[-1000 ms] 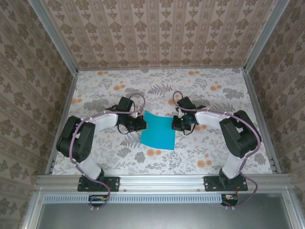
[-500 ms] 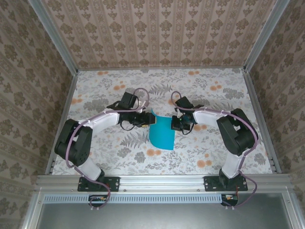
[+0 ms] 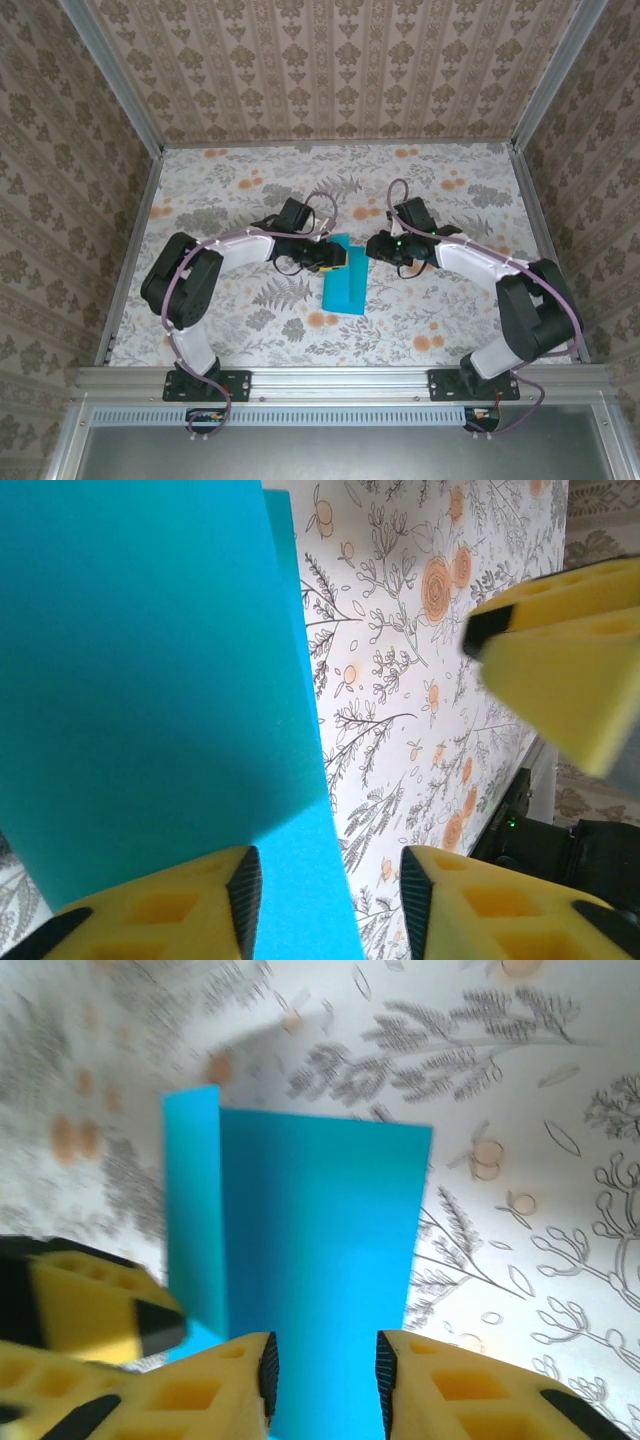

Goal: Fold a paper plane with a square sheet of paper (fold left side to right side)
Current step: First fold in half a square sheet of paper at the center of the table.

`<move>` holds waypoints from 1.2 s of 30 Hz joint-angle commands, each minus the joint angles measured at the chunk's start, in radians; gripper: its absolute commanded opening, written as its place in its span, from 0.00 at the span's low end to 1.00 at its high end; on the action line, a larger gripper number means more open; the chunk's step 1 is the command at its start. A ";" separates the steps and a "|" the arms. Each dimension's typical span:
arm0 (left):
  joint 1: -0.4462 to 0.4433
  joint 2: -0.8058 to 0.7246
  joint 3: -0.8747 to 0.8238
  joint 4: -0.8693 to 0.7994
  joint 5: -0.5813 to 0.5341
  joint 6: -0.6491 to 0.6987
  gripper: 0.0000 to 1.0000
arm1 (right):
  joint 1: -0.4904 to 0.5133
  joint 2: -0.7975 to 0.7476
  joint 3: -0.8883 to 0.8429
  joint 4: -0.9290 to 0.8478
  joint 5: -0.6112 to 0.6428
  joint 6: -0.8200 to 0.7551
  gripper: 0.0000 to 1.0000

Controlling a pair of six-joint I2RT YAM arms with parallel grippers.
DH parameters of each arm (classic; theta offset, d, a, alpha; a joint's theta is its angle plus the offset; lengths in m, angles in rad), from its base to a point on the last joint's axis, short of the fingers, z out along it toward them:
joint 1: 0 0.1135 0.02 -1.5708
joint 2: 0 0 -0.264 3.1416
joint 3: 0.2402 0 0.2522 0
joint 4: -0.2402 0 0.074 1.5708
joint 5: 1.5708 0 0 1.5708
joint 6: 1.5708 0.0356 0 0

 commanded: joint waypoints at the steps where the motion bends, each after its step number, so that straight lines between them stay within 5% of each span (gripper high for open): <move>1: -0.006 0.013 0.032 0.008 0.005 -0.005 0.37 | 0.002 0.001 -0.035 0.106 -0.127 0.060 0.40; 7: -0.009 0.014 0.038 -0.022 -0.013 0.010 0.22 | 0.006 0.095 -0.061 0.283 -0.242 0.165 0.42; 13: -0.012 0.008 0.034 -0.035 -0.024 0.016 0.19 | 0.030 0.179 -0.032 0.314 -0.283 0.185 0.39; 19: -0.012 -0.001 0.036 -0.055 -0.037 0.029 0.18 | 0.034 0.194 -0.027 0.292 -0.273 0.174 0.09; 22: -0.011 -0.031 0.043 -0.089 -0.067 0.048 0.24 | 0.034 0.191 -0.013 0.207 -0.223 0.134 0.00; 36: -0.027 0.001 0.071 -0.232 -0.214 0.088 0.50 | 0.039 0.208 0.040 0.006 -0.057 0.036 0.01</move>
